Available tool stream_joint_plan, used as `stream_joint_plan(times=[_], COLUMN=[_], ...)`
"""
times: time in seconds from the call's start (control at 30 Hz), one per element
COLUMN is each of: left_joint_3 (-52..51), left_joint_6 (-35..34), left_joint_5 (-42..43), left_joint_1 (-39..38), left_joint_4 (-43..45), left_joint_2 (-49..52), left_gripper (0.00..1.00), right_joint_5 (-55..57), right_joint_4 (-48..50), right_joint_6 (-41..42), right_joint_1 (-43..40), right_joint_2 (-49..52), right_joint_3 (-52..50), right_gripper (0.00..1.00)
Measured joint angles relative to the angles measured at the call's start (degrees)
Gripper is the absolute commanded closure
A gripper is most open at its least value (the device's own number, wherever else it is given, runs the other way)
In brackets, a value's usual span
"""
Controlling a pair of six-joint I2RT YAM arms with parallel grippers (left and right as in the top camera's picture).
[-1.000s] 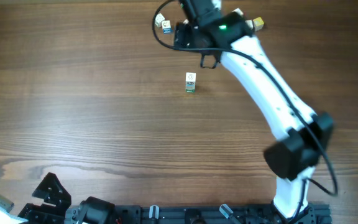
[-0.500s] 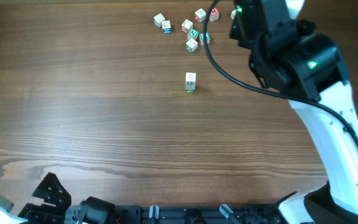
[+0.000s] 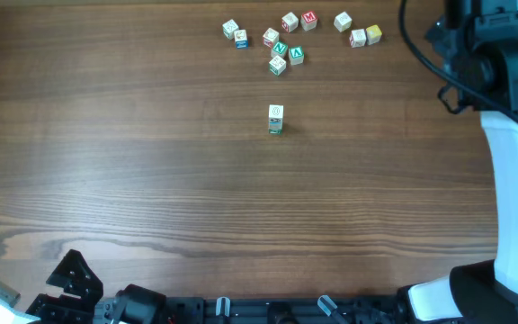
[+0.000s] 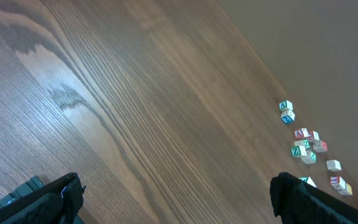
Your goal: Form a tower
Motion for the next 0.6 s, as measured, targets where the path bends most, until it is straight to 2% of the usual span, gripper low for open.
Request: stream_joint_plan(times=[0.37, 0.6], left_joint_3=[0.0, 0.0], left_joint_6=[0.0, 0.0], left_joint_5=[0.0, 0.0], left_joint_1=[0.0, 0.0], left_joint_4=[-0.02, -0.02], left_joint_2=[0.0, 0.0], left_gripper=[0.0, 0.0], right_joint_5=[-11.41, -12.11], right_joint_4=[0.0, -0.31], right_joint_6=[0.42, -0.39], right_joint_1=[-0.04, -0.04], right_joint_2=[0.0, 0.0], right_joint_3=[0.0, 0.0], right_gripper=[0.0, 0.0])
